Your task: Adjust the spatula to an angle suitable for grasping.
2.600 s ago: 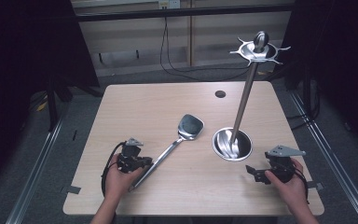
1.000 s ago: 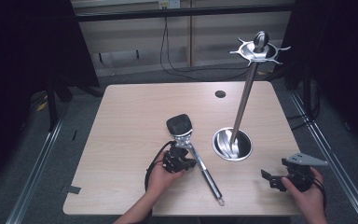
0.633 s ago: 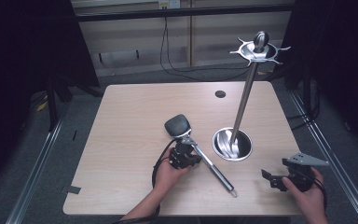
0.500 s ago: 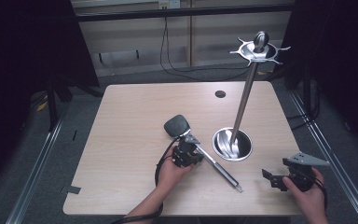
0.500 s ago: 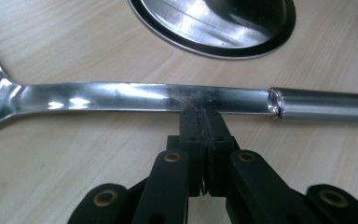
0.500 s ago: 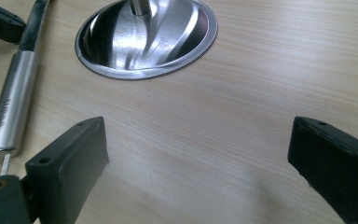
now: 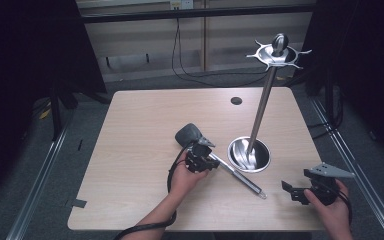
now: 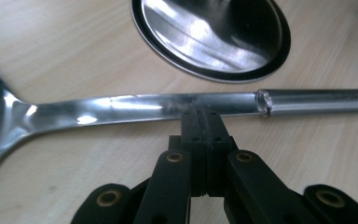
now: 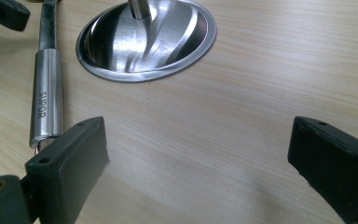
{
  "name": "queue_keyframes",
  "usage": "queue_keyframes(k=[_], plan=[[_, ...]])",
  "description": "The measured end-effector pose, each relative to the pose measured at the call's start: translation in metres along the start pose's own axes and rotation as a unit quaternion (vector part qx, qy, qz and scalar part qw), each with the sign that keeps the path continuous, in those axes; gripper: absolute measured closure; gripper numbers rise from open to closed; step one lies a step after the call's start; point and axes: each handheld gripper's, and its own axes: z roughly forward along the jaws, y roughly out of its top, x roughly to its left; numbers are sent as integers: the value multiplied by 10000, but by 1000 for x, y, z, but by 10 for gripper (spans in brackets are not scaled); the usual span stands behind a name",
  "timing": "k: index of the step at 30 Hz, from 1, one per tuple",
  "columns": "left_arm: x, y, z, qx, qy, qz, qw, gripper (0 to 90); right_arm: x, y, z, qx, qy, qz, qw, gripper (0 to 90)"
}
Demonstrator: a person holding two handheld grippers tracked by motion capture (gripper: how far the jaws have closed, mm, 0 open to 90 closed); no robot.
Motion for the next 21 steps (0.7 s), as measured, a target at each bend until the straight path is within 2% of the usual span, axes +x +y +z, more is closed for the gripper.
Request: queue_keyframes(k=[1, 3, 5, 6, 7, 9, 10, 16, 21], plan=[[4, 4, -6, -76, 89, -4, 9999, 896, 0, 0, 1, -2, 1, 0, 10000, 44], [6, 6, -8, -80, 146, 12, 9999, 895, 0, 0, 1, 2, 8, -3, 10000, 44], [13, 10, -11, -89, 218, 36, 9997, 895, 1, 0, 1, -4, 14, -14, 10000, 44], [21, 14, -11, -121, 336, 51, 9993, 898, 1, 1, 1, -10, 20, -10, 10000, 44], [21, 14, -11, -121, 336, 51, 9993, 900, 1, 1, 1, -12, 19, -8, 10000, 44], [32, 19, -8, -164, 478, -36, 9987, 900, 1, 1, 1, -15, 20, 1, 10000, 44], [35, 21, -7, -157, 478, -60, 9987, 900, 1, 0, 1, -15, 29, 8, 10000, 44], [47, 25, 4, -132, 523, -84, 9985, 885, 0, -1, 2, -11, 41, 57, 10000, 44], [59, 27, 15, -33, 720, -192, 9972, 900, 1, -1, 3, -22, 78, 59, 9999, 44]])
